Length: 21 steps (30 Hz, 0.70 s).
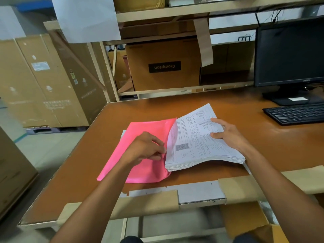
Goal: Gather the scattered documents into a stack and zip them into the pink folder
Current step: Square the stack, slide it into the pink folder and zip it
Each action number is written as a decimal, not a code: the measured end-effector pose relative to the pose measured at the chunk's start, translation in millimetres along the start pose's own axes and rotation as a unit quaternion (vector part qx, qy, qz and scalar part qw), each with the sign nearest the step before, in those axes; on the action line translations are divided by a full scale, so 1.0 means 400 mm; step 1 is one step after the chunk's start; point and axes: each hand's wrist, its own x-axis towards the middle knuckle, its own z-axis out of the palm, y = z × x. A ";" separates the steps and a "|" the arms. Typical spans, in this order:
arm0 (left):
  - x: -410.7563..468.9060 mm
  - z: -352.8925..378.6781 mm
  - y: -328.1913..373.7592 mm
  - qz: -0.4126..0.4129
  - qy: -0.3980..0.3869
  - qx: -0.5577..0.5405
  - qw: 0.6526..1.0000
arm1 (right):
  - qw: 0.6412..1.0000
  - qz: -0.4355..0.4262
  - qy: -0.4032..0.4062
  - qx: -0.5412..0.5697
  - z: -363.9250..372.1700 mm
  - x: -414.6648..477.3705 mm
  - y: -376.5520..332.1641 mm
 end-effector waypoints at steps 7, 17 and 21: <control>-0.041 0.001 -0.017 -0.027 -0.045 -0.024 0.998 | 0.993 0.026 0.014 0.111 0.027 -0.006 -0.012; -0.053 0.035 0.001 0.049 0.053 0.019 0.997 | 0.999 -0.010 0.048 0.021 0.060 0.012 0.011; -0.053 0.032 -0.021 0.079 0.123 0.262 0.954 | 0.998 -0.027 0.058 0.000 0.062 0.012 0.014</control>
